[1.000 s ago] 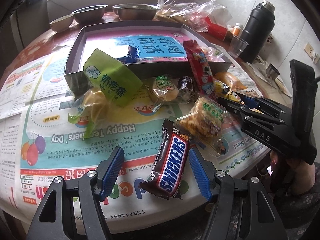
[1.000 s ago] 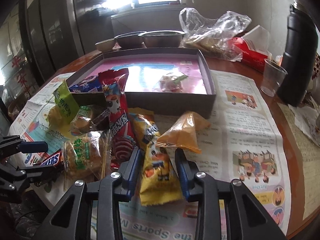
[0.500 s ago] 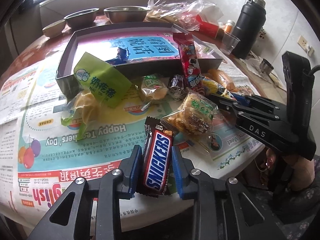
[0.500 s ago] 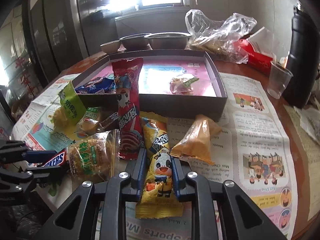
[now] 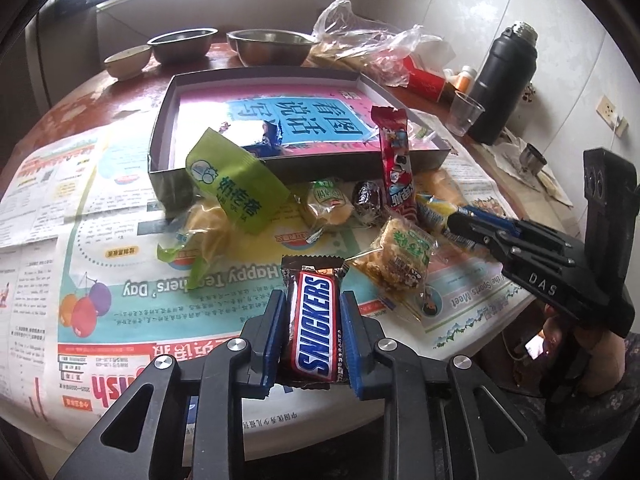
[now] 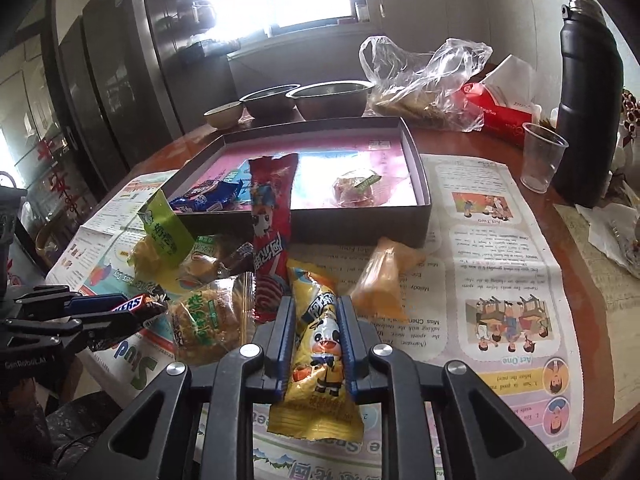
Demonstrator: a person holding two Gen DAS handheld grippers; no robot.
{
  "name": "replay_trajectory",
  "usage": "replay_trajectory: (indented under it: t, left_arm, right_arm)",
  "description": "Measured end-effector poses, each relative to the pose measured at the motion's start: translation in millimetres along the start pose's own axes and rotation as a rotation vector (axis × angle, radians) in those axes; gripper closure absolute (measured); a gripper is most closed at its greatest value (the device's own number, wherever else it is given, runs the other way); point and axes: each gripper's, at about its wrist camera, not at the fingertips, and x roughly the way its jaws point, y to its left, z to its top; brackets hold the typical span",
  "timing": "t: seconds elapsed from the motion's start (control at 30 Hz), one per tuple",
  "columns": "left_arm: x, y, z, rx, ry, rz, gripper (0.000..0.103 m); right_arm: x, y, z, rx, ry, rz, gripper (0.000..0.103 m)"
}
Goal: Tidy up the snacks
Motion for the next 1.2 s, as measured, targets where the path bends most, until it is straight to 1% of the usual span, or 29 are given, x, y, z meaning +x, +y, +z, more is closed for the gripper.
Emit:
replay_trajectory:
  t: [0.03, 0.13, 0.2, 0.37, 0.47, 0.5, 0.53, 0.57, 0.6, 0.63, 0.7, 0.77, 0.8, 0.83, 0.87, 0.9, 1.03, 1.2]
  left_arm:
    - [0, 0, 0, -0.001, 0.0, -0.001, 0.075]
    - [0, 0, -1, -0.002, 0.001, -0.004, 0.076]
    - [1, 0, -1, -0.002, 0.005, -0.007, 0.082]
    - [6, 0, -1, -0.005, 0.024, -0.017, 0.082]
    - [8, 0, -2, 0.0, 0.039, -0.013, 0.082]
    - [8, 0, -2, -0.002, 0.039, -0.013, 0.081]
    - [9, -1, -2, 0.001, 0.044, -0.013, 0.08]
    - [10, -1, -2, 0.005, 0.053, -0.01, 0.076]
    - [13, -2, -3, 0.009, 0.062, -0.008, 0.068]
    - [16, -3, -4, 0.014, 0.075, -0.007, 0.066]
    - [21, -7, -6, 0.028, 0.09, -0.003, 0.065]
    - [21, -12, -8, 0.048, 0.087, -0.001, 0.065]
    - [21, -13, -8, 0.054, 0.083, 0.004, 0.066]
    - [21, -14, -9, 0.059, 0.08, 0.013, 0.073]
    - [21, -15, -9, 0.068, 0.075, 0.025, 0.074]
    - [21, -14, -9, 0.067, 0.073, 0.025, 0.074]
    - [18, -9, -7, 0.041, 0.06, 0.016, 0.074]
    - [5, -3, 1, 0.022, 0.013, 0.019, 0.074]
  right_arm:
    - [0, 0, -1, -0.003, 0.007, 0.004, 0.084]
    - [4, 0, -5, 0.0, 0.024, 0.007, 0.085]
    - [5, 0, -7, -0.005, 0.031, 0.003, 0.085]
    - [8, 1, -8, -0.012, 0.044, 0.003, 0.085]
    - [12, 3, -8, -0.018, 0.059, 0.0, 0.08]
    - [14, 3, -8, -0.023, 0.067, -0.006, 0.076]
    - [17, 5, -8, -0.028, 0.076, -0.012, 0.075]
    - [20, 6, -7, -0.035, 0.085, -0.013, 0.075]
    - [24, 8, -7, -0.042, 0.092, -0.013, 0.074]
    - [25, 10, -6, -0.052, 0.086, -0.02, 0.074]
    - [29, 14, -5, -0.08, 0.08, -0.045, 0.074]
    - [31, 16, -6, -0.101, 0.063, -0.064, 0.079]
    - [31, 16, -7, -0.105, 0.058, -0.074, 0.082]
    - [30, 15, -8, -0.102, 0.052, -0.076, 0.082]
    - [29, 12, -8, -0.09, 0.05, -0.072, 0.083]
    - [26, 8, -8, -0.064, 0.043, -0.06, 0.084]
    - [14, -1, -3, -0.029, 0.012, -0.049, 0.084]
    - [1, -10, 4, 0.019, -0.023, -0.023, 0.084]
